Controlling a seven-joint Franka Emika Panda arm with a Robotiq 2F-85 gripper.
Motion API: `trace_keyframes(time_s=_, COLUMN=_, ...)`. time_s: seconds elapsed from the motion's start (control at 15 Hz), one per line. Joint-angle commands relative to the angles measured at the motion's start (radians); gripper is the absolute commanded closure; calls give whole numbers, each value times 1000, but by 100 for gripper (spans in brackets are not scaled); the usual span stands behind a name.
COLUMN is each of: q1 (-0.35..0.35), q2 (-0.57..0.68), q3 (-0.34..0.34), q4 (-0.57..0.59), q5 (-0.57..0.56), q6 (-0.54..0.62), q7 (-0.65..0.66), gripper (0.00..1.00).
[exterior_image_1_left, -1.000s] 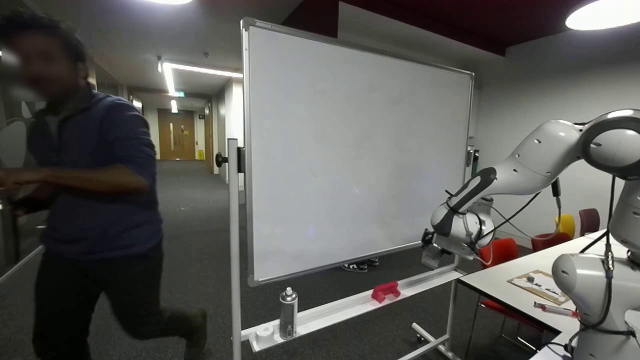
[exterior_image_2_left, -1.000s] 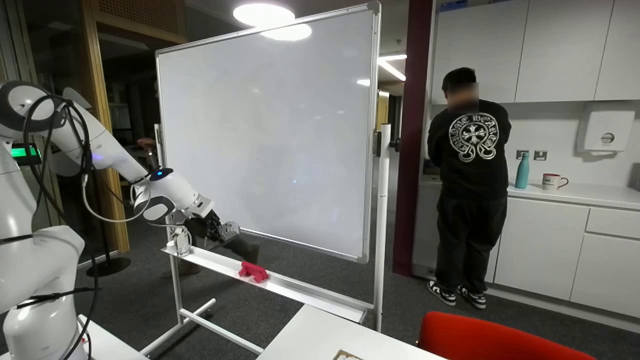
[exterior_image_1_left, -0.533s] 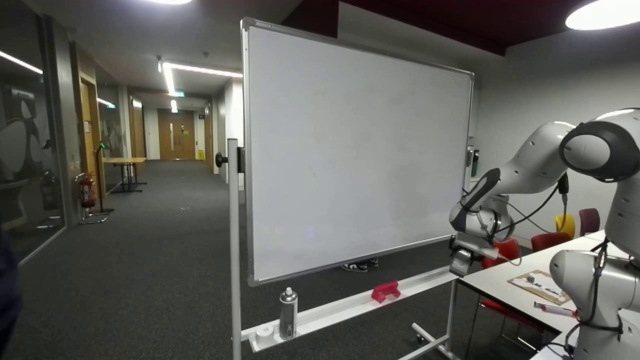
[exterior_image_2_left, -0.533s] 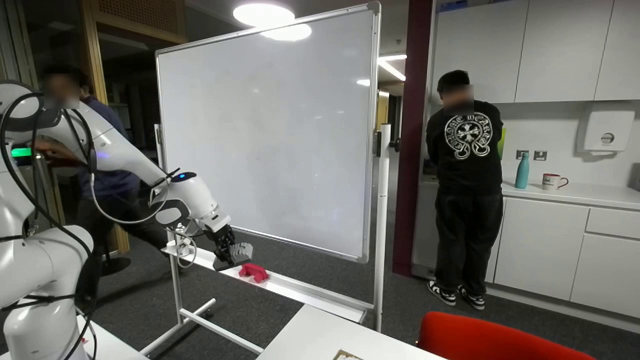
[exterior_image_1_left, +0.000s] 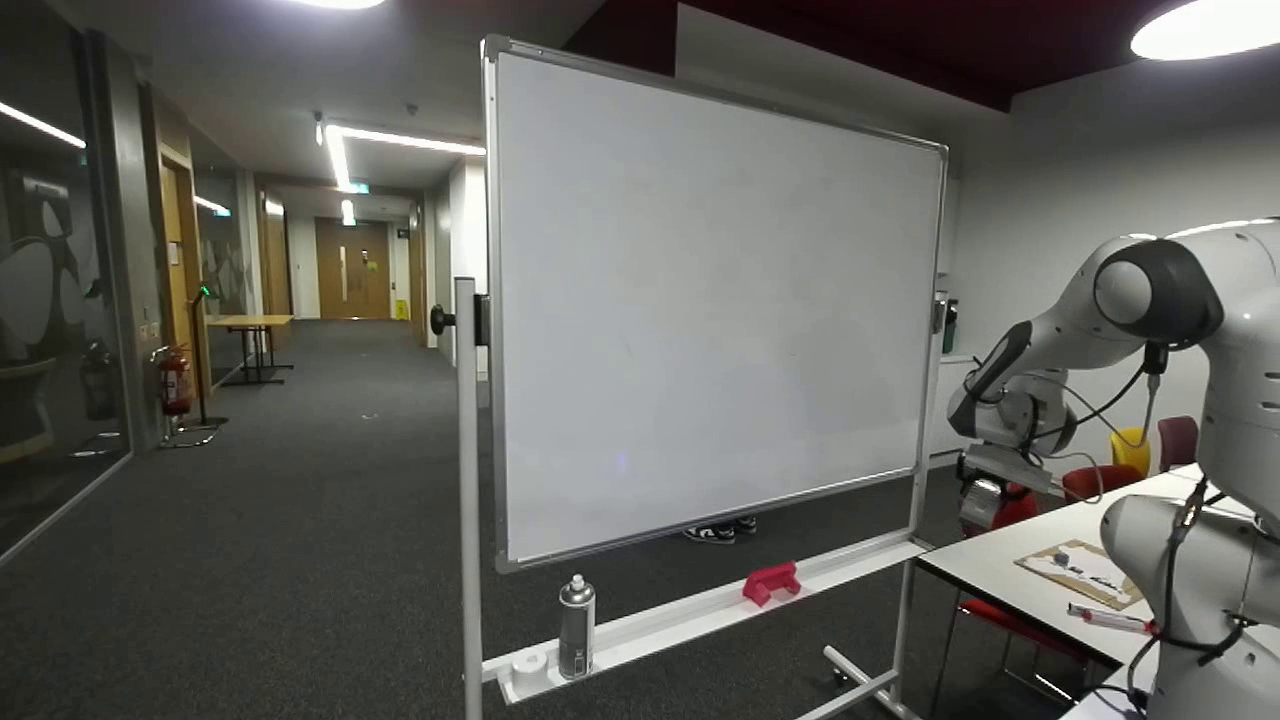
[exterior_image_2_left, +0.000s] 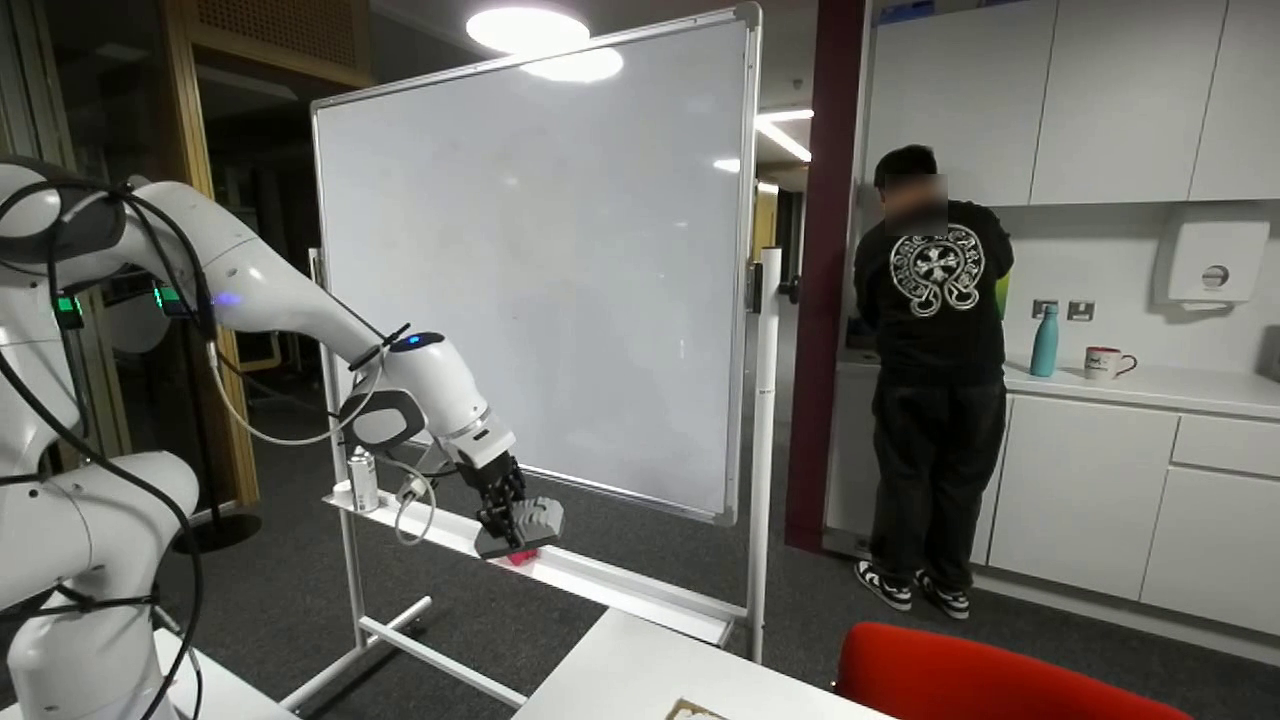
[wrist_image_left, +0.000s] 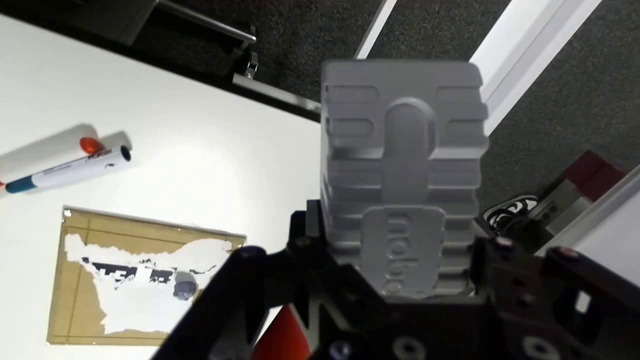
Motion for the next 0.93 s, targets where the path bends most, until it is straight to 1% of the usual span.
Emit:
trace_keyframes(time_s=0.0, q1=-98, q2=-111, q3=-13, q4=104, q5=-105, q6=-10, q7=-35, gripper=65)
trace_keyframes(time_s=0.13, q1=-98, q2=-148, q3=14, q4=108, q5=-132, q6=31, q7=-24, gripper=65)
trace_keyframes(time_s=0.2, q1=-88, q2=-99, q3=-8, q4=78, q5=-103, q6=4, q7=-17, gripper=40)
trace_keyframes(time_s=0.33, q1=-88, q2=-134, q3=0, q4=92, q5=-115, q6=11, q7=-17, gripper=40)
trace_keyframes(time_s=0.6, q1=-88, q2=-142, q3=8, q4=96, q5=-115, q6=13, q7=-17, gripper=40)
trace_keyframes(time_s=0.67, q1=-103, q2=-138, q3=12, q4=98, q5=-143, q6=0, q7=12, gripper=65)
trace_keyframes(time_s=0.73, q1=-123, q2=-154, q3=14, q4=112, q5=-171, q6=-8, q7=44, gripper=65)
trace_keyframes(time_s=0.8, q1=-291, q2=-147, q3=167, q4=128, q5=-150, q6=-35, q7=45, gripper=65)
trace_keyframes(time_s=0.87, q1=-331, q2=-157, q3=182, q4=144, q5=-170, q6=-59, q7=75, gripper=65)
